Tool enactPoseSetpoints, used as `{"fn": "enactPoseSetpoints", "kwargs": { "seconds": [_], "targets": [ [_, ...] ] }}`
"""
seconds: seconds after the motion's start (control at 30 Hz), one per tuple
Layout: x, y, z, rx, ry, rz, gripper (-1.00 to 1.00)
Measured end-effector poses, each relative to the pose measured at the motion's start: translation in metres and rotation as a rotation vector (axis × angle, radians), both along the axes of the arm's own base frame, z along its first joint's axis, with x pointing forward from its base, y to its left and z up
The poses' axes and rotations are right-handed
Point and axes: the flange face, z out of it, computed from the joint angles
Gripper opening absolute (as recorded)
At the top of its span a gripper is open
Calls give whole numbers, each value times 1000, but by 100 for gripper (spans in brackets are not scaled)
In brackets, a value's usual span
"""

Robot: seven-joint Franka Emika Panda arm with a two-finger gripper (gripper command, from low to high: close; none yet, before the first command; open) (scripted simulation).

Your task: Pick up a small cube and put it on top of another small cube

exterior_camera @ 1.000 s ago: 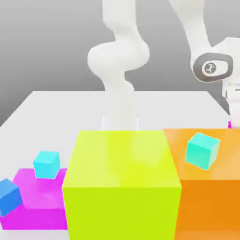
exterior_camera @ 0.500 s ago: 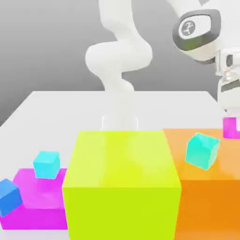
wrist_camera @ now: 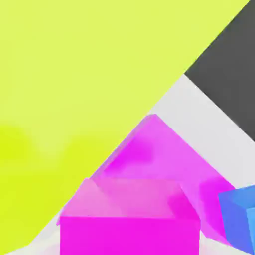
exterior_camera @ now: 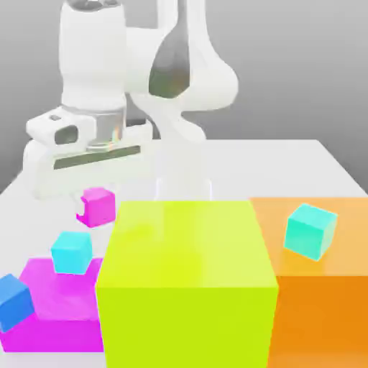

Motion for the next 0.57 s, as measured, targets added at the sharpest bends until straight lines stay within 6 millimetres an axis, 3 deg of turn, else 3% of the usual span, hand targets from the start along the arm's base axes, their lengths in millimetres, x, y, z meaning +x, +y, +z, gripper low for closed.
{"fn": "enactPoseSetpoints", "kwargs": {
  "seconds": [0.13,0.17,0.4,0.57],
  "targets": [
    [-9,-12,-44,16,10,-25,-100],
    [-10,-13,-52,14,10,-27,100],
    [-10,-13,-53,13,10,-28,100],
    [-9,-13,-4,14,9,-27,100]
  ]
}}
